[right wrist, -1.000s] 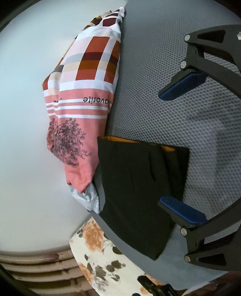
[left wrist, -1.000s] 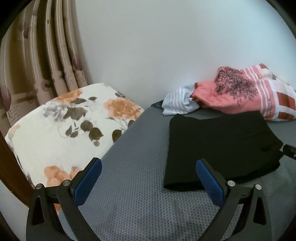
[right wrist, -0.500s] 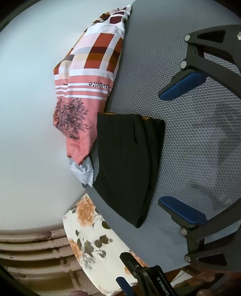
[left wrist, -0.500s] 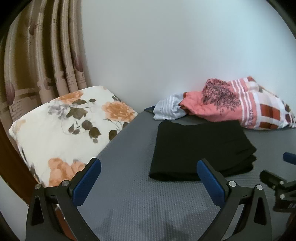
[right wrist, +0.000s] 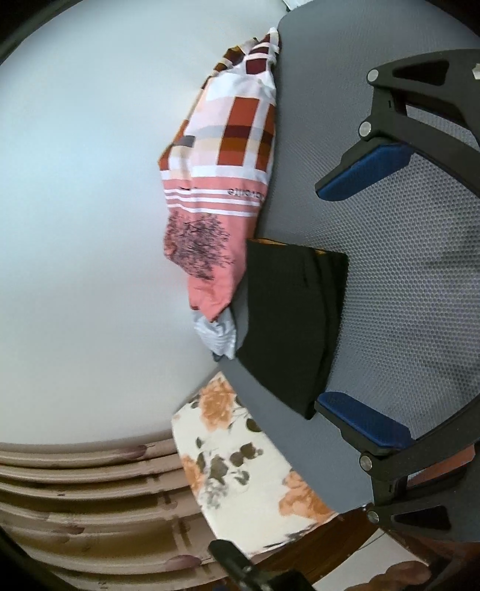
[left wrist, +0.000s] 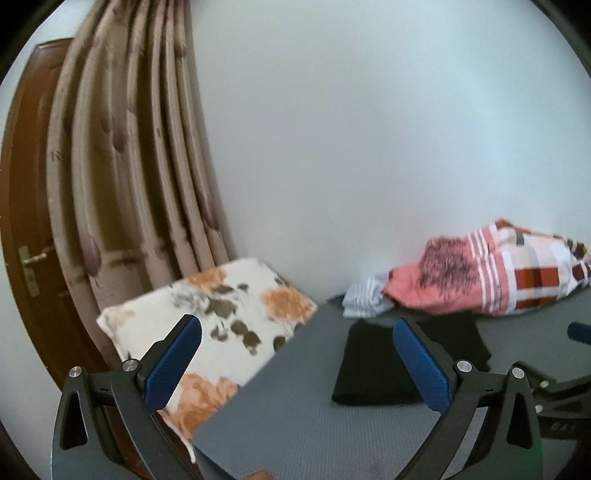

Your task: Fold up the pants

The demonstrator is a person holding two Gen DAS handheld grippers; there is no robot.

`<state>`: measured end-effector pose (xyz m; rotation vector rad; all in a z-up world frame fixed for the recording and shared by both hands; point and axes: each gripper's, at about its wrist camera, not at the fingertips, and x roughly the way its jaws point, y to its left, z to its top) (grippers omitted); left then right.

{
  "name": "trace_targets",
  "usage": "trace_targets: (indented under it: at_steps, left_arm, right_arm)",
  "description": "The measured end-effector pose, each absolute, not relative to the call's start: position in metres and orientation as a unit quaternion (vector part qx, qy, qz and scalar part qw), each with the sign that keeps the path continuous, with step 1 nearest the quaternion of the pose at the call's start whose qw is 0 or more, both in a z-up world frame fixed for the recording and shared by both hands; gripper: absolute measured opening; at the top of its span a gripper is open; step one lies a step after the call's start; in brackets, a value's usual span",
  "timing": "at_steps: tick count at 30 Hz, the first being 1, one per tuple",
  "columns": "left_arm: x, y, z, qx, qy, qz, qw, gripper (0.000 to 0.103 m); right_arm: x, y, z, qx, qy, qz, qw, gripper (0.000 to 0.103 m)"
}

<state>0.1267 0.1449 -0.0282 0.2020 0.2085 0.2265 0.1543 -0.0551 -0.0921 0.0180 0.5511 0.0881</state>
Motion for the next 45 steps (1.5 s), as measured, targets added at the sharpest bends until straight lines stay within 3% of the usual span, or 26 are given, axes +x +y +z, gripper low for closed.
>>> trace_targets:
  at_steps: [8,14,45]
  left_arm:
    - [0.092,0.141,-0.008,0.032,0.090,0.028,0.995,0.103]
    - [0.088,0.140,-0.004,0.036,0.111,0.049,0.992,0.103]
    - [0.131,0.151,-0.068,0.019,0.216,0.048,0.975,0.103]
  right_arm:
    - [0.122,-0.054,-0.073,-0.014,0.242,0.032,0.970,0.103]
    - [0.108,-0.053,-0.064,-0.017,0.234,0.024,0.972,0.103]
    - [0.113,-0.032,-0.085,-0.039,0.267,0.025,0.963,0.103]
